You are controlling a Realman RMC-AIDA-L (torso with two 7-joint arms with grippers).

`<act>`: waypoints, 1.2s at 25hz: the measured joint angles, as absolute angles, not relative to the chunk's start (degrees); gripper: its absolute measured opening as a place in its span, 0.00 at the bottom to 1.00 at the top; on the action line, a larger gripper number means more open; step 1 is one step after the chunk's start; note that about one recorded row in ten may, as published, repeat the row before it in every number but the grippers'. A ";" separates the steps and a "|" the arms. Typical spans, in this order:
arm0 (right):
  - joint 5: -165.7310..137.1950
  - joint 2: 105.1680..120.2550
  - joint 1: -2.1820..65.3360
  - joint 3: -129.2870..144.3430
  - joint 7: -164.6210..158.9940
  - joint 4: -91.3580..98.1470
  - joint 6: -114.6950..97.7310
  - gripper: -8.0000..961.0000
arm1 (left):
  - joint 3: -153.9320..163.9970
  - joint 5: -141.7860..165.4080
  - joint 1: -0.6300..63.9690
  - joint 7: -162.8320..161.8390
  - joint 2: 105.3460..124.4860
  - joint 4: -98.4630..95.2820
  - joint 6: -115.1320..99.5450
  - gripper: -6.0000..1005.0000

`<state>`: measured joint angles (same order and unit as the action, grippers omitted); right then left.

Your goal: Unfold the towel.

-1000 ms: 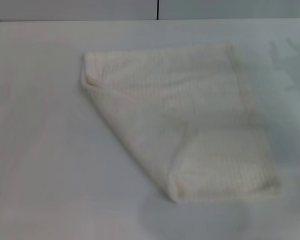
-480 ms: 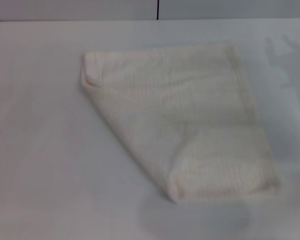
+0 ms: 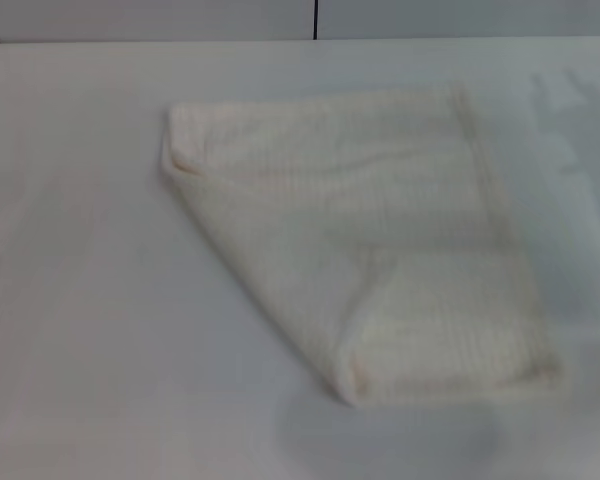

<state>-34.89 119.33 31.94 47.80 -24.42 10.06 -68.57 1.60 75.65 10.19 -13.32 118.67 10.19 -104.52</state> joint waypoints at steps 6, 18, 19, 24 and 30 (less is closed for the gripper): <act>-34.89 119.30 33.71 47.78 -23.47 7.37 -67.82 0.48 | 3.03 76.42 10.71 -13.48 118.50 9.62 -101.53 0.71; -40.37 119.09 34.14 48.55 -24.79 8.13 -67.02 0.48 | 3.42 87.17 10.09 -13.63 118.23 5.22 -102.60 0.71; -41.91 118.97 34.23 48.55 -26.01 8.81 -66.68 0.48 | 3.51 87.46 10.07 -13.79 118.23 5.10 -103.01 0.71; -59.36 118.16 33.03 50.14 -44.70 20.77 -61.52 0.48 | 3.46 87.68 10.18 -17.22 118.16 3.55 -104.77 0.71; -92.92 112.89 33.69 54.92 -86.19 39.85 -60.69 0.48 | 6.61 87.76 11.68 -25.67 118.14 -2.30 -107.91 0.71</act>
<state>-92.92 112.89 33.69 54.92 -86.19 39.85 -60.69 6.61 87.76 11.68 -25.67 118.14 -2.30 -107.91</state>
